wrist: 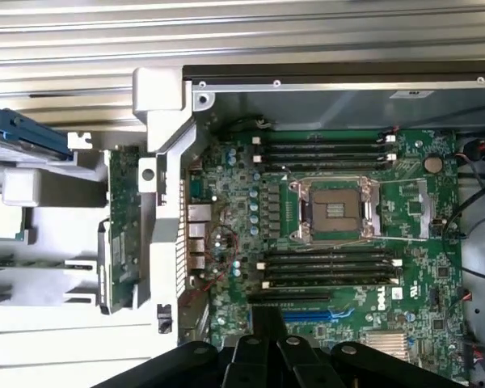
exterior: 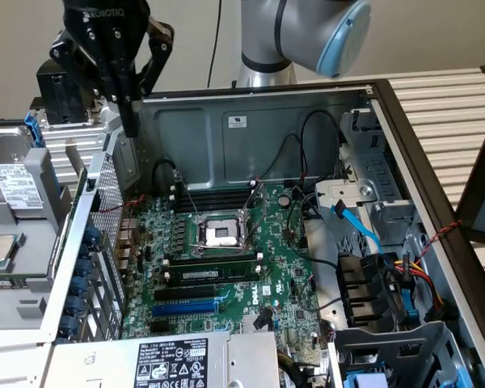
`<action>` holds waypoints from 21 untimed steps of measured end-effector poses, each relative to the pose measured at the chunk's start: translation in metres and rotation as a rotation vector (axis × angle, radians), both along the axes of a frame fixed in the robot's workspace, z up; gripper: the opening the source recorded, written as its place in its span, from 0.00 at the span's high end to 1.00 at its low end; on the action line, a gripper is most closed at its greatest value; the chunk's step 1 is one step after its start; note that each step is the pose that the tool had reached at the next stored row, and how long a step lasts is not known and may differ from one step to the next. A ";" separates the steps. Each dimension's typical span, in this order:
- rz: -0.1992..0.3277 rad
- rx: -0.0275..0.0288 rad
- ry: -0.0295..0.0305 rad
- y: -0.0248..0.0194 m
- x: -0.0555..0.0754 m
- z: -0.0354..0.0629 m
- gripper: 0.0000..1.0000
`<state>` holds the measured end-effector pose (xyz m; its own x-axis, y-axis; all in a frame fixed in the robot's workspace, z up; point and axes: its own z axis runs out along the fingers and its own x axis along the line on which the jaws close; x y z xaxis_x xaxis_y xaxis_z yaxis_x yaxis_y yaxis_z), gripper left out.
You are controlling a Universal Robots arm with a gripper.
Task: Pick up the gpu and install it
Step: 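Reach for the gpu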
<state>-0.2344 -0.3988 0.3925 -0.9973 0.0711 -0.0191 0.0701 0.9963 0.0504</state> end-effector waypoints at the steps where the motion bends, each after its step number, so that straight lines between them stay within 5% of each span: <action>1: 0.000 -0.0001 0.0001 0.0000 -0.004 0.0000 0.89; 21: 0.000 -0.0001 0.0001 0.0000 -0.095 -0.0003 0.89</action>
